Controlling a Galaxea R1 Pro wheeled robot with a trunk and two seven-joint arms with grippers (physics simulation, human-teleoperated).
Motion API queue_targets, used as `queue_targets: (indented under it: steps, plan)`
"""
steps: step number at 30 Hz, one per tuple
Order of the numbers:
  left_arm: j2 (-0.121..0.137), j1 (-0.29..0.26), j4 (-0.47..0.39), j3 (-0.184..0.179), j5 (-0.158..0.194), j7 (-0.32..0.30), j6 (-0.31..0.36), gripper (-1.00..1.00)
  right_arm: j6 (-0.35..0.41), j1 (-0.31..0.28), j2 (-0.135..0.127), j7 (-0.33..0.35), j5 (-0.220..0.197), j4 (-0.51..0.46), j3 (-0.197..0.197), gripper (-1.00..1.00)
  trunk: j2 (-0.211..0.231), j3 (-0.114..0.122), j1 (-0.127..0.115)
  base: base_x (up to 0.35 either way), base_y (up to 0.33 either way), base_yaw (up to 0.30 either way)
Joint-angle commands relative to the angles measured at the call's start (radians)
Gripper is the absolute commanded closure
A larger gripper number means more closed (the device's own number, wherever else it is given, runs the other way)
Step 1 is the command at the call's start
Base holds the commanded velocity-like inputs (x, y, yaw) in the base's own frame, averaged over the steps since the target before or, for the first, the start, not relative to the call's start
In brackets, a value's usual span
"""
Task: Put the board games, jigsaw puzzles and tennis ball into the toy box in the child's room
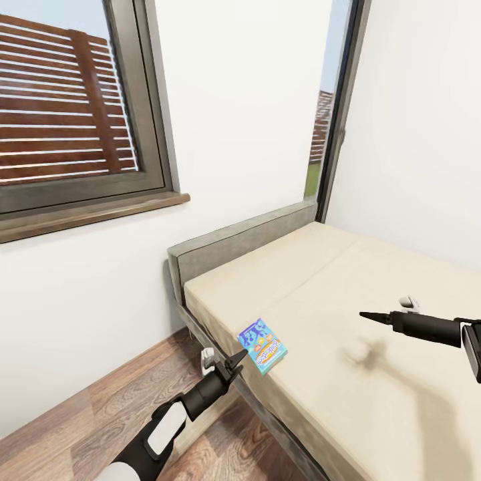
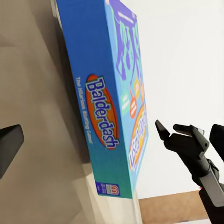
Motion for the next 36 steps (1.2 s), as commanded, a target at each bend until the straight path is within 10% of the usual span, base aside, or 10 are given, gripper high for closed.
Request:
queue_targets:
  steps: [1, 36]
  plan:
    - [0.0, -0.001, 0.0, -0.002, 0.011, -0.001, 0.009, -1.0, 0.009, -0.001, 0.001, 0.009, 0.01, -0.001, -0.004, -1.0, 0.0, -0.001, 0.0, 0.0, 0.0, 0.0]
    - [-0.006, 0.001, -0.002, -0.003, 0.006, 0.005, 0.014, -1.0, 0.009, -0.001, 0.001, 0.009, 0.012, -0.001, -0.004, -1.0, 0.0, -0.001, 0.0, 0.0, 0.0, -0.062]
